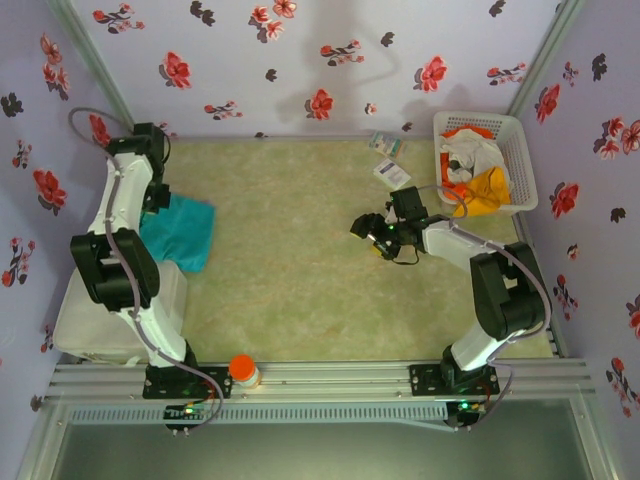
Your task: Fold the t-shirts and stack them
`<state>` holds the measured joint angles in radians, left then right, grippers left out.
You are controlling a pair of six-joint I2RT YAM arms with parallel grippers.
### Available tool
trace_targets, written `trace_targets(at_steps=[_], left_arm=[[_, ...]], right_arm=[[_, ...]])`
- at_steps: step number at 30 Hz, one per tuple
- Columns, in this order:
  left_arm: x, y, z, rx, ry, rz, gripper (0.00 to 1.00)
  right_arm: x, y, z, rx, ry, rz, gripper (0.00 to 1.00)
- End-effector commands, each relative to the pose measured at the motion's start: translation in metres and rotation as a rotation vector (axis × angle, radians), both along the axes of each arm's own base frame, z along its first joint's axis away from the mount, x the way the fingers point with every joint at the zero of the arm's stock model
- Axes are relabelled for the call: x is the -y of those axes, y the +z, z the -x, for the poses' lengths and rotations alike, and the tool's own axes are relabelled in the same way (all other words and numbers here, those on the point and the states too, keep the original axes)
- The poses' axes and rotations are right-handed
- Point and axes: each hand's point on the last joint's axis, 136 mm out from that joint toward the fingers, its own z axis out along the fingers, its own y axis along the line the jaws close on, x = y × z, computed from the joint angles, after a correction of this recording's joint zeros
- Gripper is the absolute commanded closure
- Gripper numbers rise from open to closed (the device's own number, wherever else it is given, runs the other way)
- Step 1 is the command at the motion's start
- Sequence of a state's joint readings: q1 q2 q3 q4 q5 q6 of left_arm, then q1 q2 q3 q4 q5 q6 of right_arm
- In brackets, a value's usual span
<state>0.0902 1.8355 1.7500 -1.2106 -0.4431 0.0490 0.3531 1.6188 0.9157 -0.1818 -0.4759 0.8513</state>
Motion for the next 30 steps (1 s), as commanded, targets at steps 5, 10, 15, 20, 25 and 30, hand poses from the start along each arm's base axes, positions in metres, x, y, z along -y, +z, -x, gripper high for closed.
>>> trace_targets(at_steps=[5,10,15,20,25,30], left_arm=[[-0.031,-0.009,-0.003,0.009,0.120,-0.059,0.11],[-0.026,-0.008,-0.005,0.036,0.122,-0.034,0.08],[-0.011,-0.016,-0.005,0.036,0.126,0.041,0.11],[0.007,-0.028,-0.006,0.012,0.116,0.090,0.23],[0.008,-0.036,0.003,-0.038,0.142,0.096,0.43],[-0.003,-0.055,0.026,-0.117,0.220,0.111,0.47]], right_arm=[[-0.001,0.000,0.001,-0.007,0.028,-0.001,0.27],[0.000,0.001,0.004,-0.001,0.028,0.000,0.27],[0.002,0.000,0.006,-0.001,0.026,0.006,0.27],[0.001,0.002,0.004,0.002,0.026,0.001,0.27],[0.002,0.000,0.005,0.002,0.026,0.004,0.27],[0.003,-0.003,0.008,-0.002,0.031,0.011,0.27]])
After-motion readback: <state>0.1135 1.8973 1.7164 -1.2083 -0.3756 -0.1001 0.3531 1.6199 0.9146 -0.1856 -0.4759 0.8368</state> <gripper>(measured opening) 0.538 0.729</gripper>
